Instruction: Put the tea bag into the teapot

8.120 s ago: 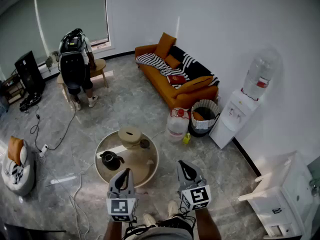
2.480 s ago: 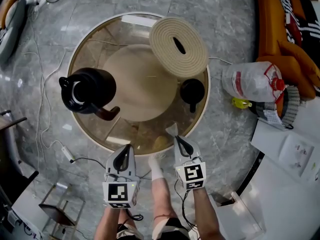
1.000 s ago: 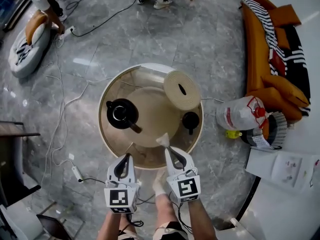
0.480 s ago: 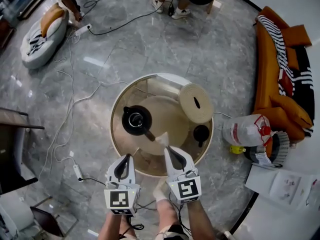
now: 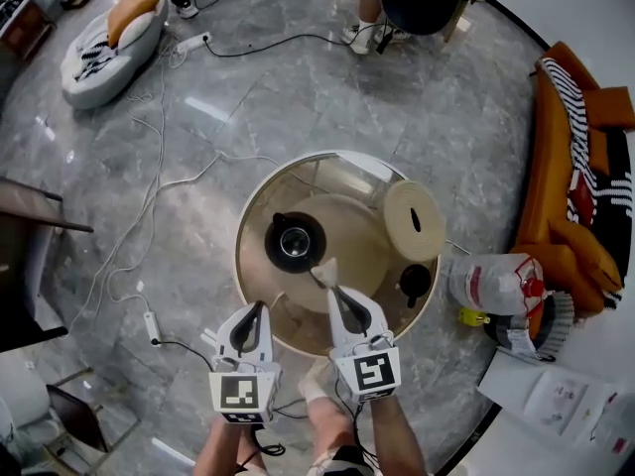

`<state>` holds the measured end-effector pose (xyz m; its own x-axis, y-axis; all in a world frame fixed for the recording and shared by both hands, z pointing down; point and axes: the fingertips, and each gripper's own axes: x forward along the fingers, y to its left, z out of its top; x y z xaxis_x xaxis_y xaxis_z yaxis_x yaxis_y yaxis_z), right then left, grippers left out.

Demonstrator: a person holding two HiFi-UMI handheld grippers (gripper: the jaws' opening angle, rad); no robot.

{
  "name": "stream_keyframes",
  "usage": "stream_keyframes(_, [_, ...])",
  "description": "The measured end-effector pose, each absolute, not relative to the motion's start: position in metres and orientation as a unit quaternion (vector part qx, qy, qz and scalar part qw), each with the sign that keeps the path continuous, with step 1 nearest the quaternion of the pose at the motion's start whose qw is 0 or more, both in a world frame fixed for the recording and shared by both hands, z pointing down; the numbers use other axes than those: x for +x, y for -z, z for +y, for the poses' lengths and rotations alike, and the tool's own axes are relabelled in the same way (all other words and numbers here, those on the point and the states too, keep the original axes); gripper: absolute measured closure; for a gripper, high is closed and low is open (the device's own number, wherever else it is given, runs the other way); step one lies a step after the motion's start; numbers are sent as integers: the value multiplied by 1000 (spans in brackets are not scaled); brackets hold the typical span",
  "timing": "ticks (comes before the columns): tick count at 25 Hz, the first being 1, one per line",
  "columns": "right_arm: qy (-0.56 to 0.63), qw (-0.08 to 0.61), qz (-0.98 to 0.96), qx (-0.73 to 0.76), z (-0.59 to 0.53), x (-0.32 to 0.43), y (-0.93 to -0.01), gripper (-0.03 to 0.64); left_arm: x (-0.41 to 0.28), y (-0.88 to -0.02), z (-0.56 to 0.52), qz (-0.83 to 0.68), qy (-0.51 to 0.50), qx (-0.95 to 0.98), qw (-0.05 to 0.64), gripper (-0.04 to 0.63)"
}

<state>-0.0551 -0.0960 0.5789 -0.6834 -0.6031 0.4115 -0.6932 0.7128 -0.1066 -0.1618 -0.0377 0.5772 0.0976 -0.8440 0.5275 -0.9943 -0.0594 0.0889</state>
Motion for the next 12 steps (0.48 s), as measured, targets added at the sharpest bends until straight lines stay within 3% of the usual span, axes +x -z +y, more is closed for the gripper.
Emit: stream_keyframes(12, [-118, 174, -923, 322, -124, -99, -593, 615, -196, -587, -48, -681, -161, 676, 229, 577])
